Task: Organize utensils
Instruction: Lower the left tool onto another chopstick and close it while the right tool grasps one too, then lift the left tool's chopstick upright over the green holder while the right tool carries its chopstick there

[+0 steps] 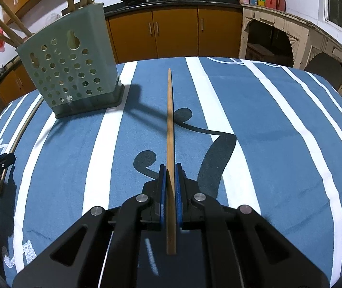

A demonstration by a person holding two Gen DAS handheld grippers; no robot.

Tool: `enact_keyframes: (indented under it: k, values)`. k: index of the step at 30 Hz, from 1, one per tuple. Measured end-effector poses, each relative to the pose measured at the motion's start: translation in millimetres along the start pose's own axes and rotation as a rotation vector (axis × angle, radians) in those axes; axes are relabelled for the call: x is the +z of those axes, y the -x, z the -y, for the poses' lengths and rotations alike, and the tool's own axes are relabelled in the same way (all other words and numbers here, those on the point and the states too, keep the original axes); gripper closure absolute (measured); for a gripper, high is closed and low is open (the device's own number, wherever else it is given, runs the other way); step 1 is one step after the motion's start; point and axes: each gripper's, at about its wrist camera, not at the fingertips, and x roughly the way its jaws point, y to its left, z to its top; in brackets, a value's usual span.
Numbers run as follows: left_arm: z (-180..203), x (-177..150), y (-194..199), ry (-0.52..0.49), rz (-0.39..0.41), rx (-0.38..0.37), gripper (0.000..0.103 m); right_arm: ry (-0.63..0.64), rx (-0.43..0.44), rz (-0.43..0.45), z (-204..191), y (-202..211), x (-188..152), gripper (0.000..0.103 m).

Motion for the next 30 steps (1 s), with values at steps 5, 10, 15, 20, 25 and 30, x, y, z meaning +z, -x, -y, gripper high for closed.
enact_keyframes:
  k: [5,10,15,20,25,30]
  values:
    - [1,-1,3,0.011,0.000,-0.006,0.073,-0.001,0.002,0.000,1,0,0,0.095]
    - [-2,-2,3,0.019,0.001,-0.011,0.072,-0.003,0.003,0.000,0,0,0,0.095]
    - [-8,-7,6,0.033,0.001,-0.017,0.073,-0.002,0.006,-0.001,1,2,-3,0.095]
    - [-9,-10,9,0.033,0.002,-0.015,0.087,-0.006,0.016,-0.001,3,3,-4,0.095]
    - [-7,-12,12,0.012,-0.007,-0.027,0.095,-0.010,0.037,0.004,6,6,-6,0.095]
    - [-11,-14,25,0.012,0.004,-0.039,0.095,-0.006,0.046,0.064,8,27,-6,0.095]
